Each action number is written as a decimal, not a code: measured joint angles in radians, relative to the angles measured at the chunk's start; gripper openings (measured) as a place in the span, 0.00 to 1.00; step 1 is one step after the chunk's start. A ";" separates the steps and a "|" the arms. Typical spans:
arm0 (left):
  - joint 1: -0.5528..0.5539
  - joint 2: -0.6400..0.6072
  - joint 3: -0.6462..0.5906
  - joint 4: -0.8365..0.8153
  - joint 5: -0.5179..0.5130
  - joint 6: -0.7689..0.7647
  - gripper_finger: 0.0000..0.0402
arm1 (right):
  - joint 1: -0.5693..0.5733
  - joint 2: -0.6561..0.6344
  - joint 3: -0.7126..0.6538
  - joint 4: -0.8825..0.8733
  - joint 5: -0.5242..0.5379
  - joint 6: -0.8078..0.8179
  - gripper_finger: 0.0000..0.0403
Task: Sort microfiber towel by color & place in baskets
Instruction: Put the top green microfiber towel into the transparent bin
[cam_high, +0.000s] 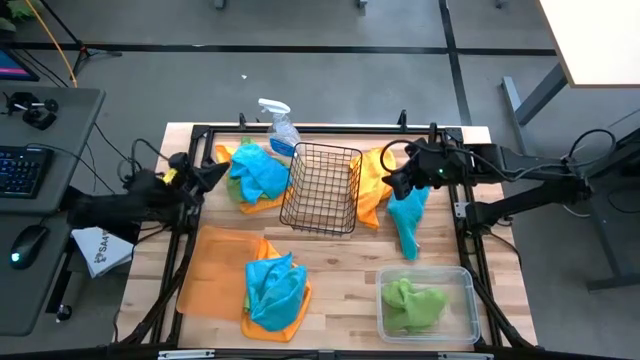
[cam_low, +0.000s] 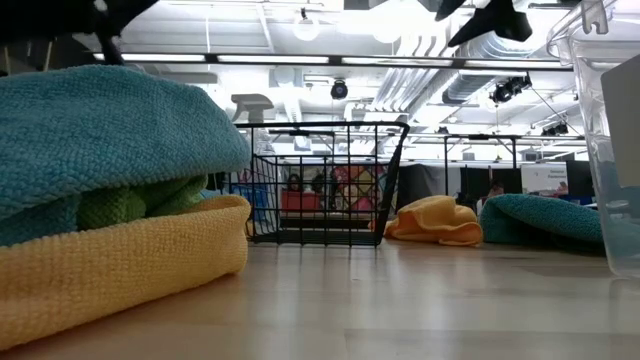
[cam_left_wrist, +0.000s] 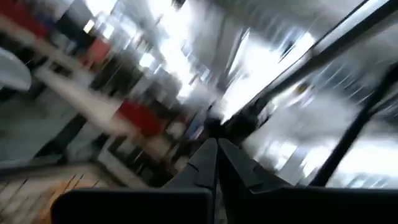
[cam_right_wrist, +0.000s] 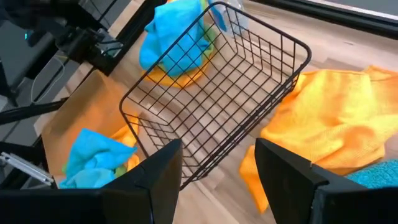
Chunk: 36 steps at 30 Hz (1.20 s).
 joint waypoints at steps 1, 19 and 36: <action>0.000 0.055 0.069 -0.092 0.000 0.009 0.00 | -0.006 0.000 0.000 0.000 0.000 -0.005 0.48; 0.243 0.565 0.368 -1.382 0.030 -0.413 0.37 | -0.035 0.000 0.000 -0.001 -0.001 -0.099 0.48; 0.332 0.707 0.146 -0.975 0.036 -0.393 0.53 | -0.035 0.000 0.000 -0.017 -0.008 -0.171 0.48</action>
